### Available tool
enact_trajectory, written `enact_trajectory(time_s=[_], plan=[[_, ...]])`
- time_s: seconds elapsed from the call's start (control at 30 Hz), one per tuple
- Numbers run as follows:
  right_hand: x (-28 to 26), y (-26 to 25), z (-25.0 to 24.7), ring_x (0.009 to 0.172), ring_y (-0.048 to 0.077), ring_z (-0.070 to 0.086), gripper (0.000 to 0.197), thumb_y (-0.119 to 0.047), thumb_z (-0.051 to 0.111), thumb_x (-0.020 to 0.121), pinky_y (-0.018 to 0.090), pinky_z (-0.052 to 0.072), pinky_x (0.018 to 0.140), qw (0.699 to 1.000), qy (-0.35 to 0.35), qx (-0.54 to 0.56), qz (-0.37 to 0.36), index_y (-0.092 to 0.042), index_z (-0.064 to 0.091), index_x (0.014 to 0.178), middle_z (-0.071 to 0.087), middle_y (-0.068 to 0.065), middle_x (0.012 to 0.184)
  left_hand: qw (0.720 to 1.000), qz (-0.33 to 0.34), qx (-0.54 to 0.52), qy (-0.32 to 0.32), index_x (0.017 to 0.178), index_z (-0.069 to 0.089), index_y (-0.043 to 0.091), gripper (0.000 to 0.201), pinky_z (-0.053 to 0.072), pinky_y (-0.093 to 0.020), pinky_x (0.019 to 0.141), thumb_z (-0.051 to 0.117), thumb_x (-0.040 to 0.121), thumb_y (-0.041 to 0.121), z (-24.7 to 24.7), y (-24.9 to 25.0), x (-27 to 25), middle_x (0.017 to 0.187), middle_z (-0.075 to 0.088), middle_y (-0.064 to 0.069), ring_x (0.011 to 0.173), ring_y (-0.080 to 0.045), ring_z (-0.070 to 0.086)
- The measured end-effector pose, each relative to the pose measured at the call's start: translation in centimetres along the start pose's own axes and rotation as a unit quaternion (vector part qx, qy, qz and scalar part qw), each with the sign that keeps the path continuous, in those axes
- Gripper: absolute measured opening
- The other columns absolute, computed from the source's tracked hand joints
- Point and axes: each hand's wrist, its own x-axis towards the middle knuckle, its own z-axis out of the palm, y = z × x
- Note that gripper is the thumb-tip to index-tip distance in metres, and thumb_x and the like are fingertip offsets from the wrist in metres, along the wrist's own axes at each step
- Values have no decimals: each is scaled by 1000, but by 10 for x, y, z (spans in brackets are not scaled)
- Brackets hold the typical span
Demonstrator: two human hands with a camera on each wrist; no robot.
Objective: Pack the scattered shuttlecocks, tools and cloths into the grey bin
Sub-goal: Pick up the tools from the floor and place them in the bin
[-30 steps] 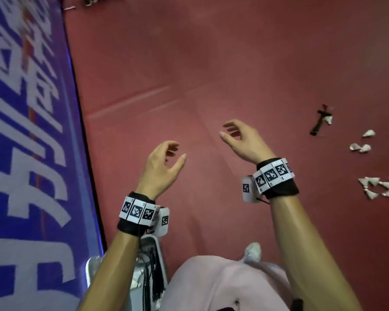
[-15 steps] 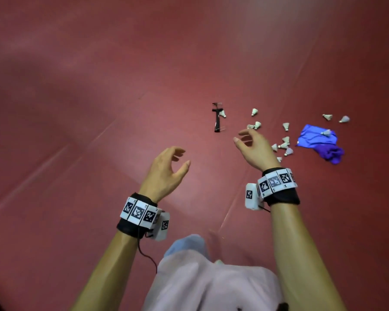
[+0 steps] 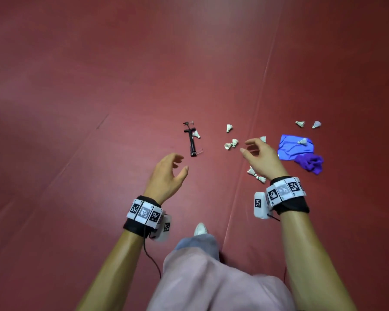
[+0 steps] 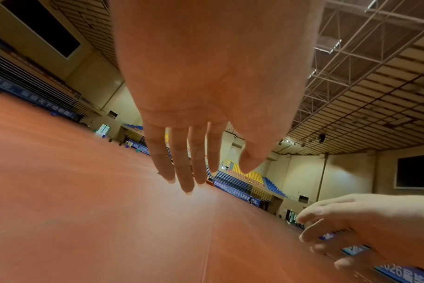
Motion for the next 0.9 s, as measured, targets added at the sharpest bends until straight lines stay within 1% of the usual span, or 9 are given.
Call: enact_trajectory(time_s=[0.07,0.17,0.27,0.37,0.43,0.53,0.7,0.8,0.9], plan=[[38,-12,1,101,16,66,30,-37,69,94,30,50,94,1000,13,5,9,-20,65,119,68,-4,107,1000,1,3,-12,125,61,24,34,55,-33,86,62,96,42,-6,-12,52,117,64,10,98,-6,62],[91,-27,1,100,15,65,30,-36,70,94,30,50,95,1000,6,8,21,-21,65,119,68,-2,108,1000,5,8,-22,124,61,23,34,56,-34,85,61,96,42,-14,-23,123,116,65,10,97,-7,63],[144,-37,2,100,15,65,29,-34,70,95,31,51,95,999,6,4,33,-22,64,120,68,-1,109,999,-1,6,-37,123,61,23,33,56,-34,85,62,95,41,-14,-33,178,115,65,10,96,-6,63],[202,-39,6,99,15,66,28,-35,70,94,34,53,95,999,8,-2,42,-24,64,118,69,-1,109,999,-13,0,-43,123,61,24,33,57,-35,85,63,94,41,-8,-45,228,114,65,10,96,-7,63],[239,-36,14,98,14,66,27,-36,71,94,34,53,95,999,-7,-7,43,-25,64,117,70,-2,108,999,-25,-1,-44,123,61,23,34,56,-35,86,64,93,40,-2,-52,257,115,65,10,96,-7,63],[300,-32,29,98,17,66,25,-33,73,93,35,52,97,998,-39,-4,45,-24,63,115,70,2,109,998,-50,1,-44,124,61,22,34,55,-34,87,63,94,39,4,-63,303,116,65,8,96,-8,63],[425,-16,59,107,19,66,37,-36,73,92,41,50,103,991,-126,-22,43,-18,63,122,69,5,114,993,-107,17,-40,124,59,24,34,54,-33,88,62,95,41,13,-81,394,115,64,10,97,-9,63],[504,-8,65,107,21,65,38,-34,73,93,42,51,103,988,-141,-14,55,-14,62,123,67,5,111,988,-150,29,-36,124,59,22,35,55,-33,87,64,94,40,12,-90,453,114,64,9,96,-9,64],[566,6,69,105,23,64,40,-32,73,93,37,51,97,983,-162,-18,83,-11,61,125,65,6,108,979,-191,52,-38,122,59,21,35,53,-32,85,65,93,39,5,-105,506,112,65,8,94,-12,65]])
